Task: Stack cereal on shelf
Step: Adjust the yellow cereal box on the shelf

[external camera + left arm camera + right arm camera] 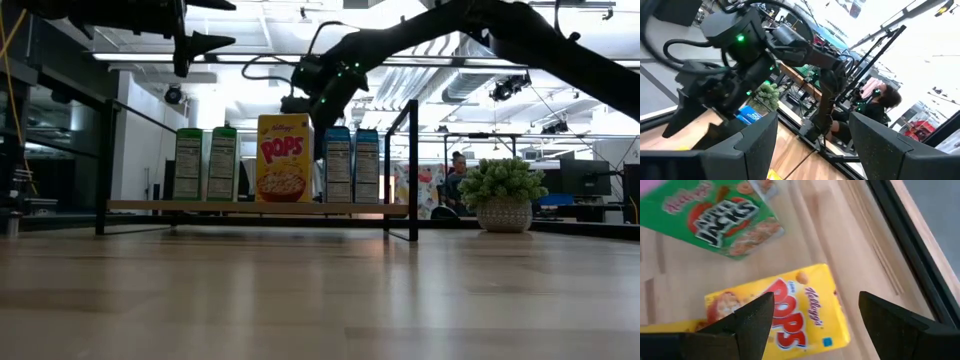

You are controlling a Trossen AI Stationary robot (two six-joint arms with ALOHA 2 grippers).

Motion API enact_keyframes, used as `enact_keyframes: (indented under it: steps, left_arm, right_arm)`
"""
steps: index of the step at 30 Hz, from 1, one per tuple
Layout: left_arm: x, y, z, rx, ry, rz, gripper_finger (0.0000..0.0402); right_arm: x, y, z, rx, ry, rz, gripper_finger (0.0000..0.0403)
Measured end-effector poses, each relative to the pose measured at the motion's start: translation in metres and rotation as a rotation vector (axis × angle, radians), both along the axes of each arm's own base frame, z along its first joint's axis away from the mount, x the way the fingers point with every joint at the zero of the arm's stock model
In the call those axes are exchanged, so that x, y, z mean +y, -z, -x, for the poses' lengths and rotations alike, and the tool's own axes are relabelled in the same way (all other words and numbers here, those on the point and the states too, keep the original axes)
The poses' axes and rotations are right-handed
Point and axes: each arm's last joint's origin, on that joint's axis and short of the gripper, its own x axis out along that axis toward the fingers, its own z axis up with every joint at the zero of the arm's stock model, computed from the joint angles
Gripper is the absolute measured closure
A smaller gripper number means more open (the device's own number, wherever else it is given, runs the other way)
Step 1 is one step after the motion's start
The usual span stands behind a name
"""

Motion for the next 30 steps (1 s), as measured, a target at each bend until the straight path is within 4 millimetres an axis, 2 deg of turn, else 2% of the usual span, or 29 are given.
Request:
enact_keyframes:
  steps: [9,25,30]
  left_arm:
    - [0.0,0.0,0.0,-0.007,0.001,0.034,0.0165]
    - [0.0,0.001,0.0,-0.003,0.003,0.037,0.0165]
    - [0.0,0.001,0.0,-0.002,0.006,0.038,0.0165]
  right_arm:
    - [-0.001,0.017,-0.003,0.031,-0.023,-0.018,0.0121]
    - [0.001,0.028,-0.005,0.092,-0.043,0.011,0.0121]
    - [0.003,0.028,-0.005,0.105,-0.042,0.025,0.0149]
